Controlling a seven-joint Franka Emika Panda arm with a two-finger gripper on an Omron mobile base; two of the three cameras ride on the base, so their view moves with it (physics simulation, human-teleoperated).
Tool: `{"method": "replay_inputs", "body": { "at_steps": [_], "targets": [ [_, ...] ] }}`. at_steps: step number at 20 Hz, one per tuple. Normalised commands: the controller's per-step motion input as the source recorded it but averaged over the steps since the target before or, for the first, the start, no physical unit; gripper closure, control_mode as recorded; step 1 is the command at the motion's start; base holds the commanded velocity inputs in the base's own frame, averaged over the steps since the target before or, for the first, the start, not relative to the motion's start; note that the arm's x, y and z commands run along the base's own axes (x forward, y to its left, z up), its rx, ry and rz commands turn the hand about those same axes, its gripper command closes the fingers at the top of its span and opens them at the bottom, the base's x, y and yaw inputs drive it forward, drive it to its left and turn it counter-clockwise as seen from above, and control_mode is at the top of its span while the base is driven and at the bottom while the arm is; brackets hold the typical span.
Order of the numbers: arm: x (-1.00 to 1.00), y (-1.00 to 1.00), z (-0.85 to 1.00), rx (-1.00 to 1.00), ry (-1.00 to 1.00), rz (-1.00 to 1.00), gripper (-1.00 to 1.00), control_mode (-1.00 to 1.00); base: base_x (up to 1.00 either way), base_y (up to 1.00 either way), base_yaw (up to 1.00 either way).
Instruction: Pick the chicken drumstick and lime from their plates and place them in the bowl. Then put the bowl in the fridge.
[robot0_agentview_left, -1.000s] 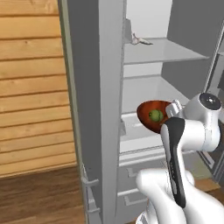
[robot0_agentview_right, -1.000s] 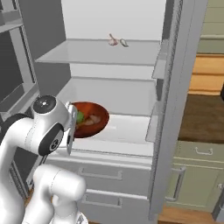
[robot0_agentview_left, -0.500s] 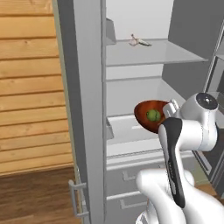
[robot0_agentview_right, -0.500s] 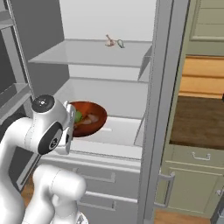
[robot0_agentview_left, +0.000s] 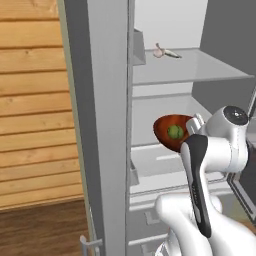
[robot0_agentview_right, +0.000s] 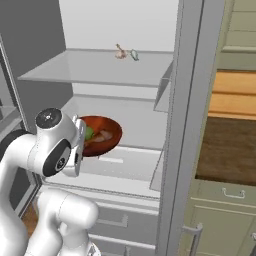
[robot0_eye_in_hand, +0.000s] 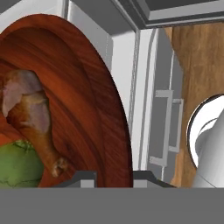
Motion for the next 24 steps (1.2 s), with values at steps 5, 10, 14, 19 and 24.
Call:
{"method": "replay_inputs", "body": {
  "at_steps": [5,10,14,19,24],
  "targets": [
    [0.00,0.00,0.00,0.00,0.00,0.00,1.00,1.00,0.49,0.00,0.00],
    [0.00,0.00,0.00,0.00,0.00,0.00,1.00,1.00,0.55,0.00,0.00],
    [0.00,0.00,0.00,0.00,0.00,0.00,1.00,1.00,0.33,0.00,0.00],
    [0.28,0.00,-0.08,0.00,-0.10,0.00,1.00,-1.00,0.06,0.00,0.00],
    [0.65,0.00,-0.25,0.00,-0.18,0.00,1.00,-1.00,0.00,0.00,0.00]
  ]
}}
